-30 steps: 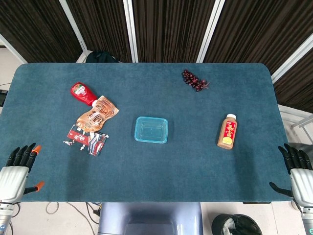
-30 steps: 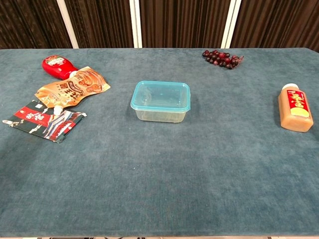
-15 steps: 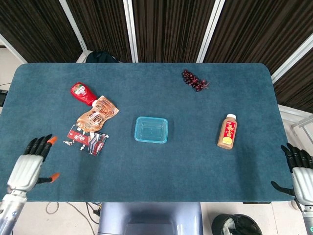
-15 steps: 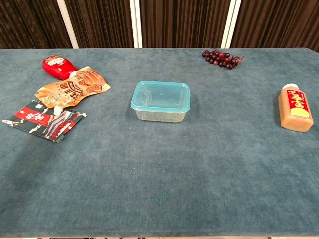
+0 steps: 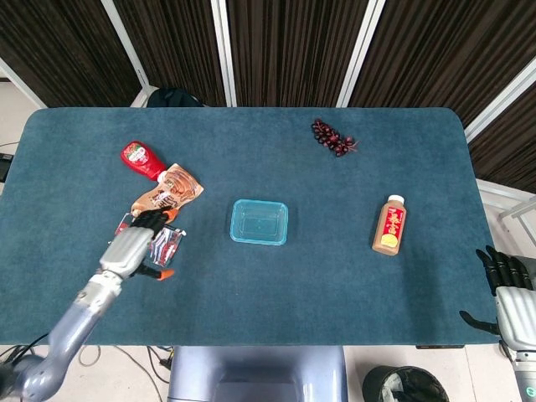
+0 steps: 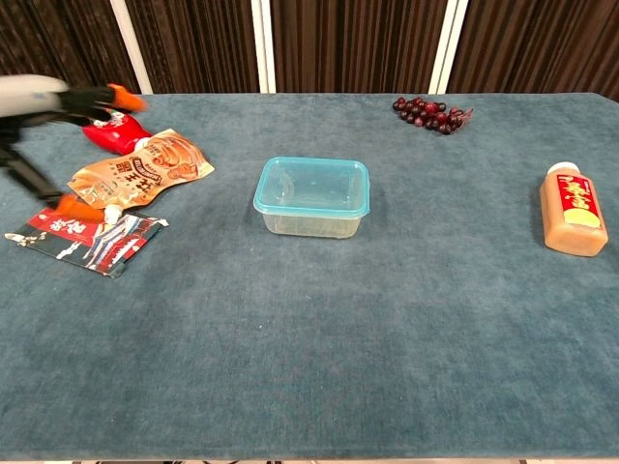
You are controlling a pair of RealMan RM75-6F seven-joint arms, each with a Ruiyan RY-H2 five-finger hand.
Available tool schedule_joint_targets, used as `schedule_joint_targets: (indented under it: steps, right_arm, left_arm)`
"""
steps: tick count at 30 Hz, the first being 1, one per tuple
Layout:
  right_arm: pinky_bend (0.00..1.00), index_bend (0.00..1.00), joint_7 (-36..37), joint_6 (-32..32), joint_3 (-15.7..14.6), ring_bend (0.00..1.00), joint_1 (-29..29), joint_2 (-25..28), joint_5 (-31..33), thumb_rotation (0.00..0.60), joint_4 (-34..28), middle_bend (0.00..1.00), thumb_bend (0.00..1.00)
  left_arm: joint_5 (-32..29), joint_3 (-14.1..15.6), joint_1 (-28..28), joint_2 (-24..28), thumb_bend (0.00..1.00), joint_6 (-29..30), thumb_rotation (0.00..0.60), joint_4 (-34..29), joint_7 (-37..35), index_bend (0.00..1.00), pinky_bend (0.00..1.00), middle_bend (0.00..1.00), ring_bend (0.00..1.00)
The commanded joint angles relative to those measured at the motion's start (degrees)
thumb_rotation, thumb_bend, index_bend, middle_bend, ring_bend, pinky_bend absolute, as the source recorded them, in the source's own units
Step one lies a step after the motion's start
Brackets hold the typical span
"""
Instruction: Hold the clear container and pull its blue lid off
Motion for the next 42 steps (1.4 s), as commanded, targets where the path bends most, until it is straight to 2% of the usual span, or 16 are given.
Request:
schedule_joint_targets:
  steps: [1, 11, 25, 42]
  right_arm:
    - [0.0, 0.0, 0.1, -0.3, 0.2, 0.0, 0.1, 0.1, 0.6, 0.6, -0.2, 0.0, 0.19]
    - [0.0, 0.0, 0.2, -1.3, 0.5, 0.0, 0.2, 0.3, 2.2, 0.6, -0.9, 0.0, 0.19]
    - [0.0, 0.0, 0.4, -2.6, 1.0, 0.0, 0.5, 0.6, 4.0, 0.6, -1.4, 0.0, 0.19]
    - [0.0, 0.0, 0.5, -3.4, 1.0, 0.0, 0.7, 0.7, 4.5, 0.6, -1.5, 0.0, 0.19]
  left_arm:
    - [-4.4, -1.7, -4.9, -4.6, 0.0, -4.1, 0.6, 4.8, 1.5, 0.0, 0.0, 0.0, 0.0]
    - [-12.3, -3.8, -13.6, -12.6, 0.0, -8.4, 0.6, 13.9, 4.4, 0.0, 0.0, 0.0, 0.0]
    - [-22.6, -4.4, -24.6, -19.4, 0.0, -12.8, 0.6, 25.0, 9.7, 0.0, 0.0, 0.0, 0.0]
    - [-32.2, -1.9, -35.8, -25.5, 0.0, -19.7, 0.6, 36.5, 12.3, 0.0, 0.0, 0.0, 0.0]
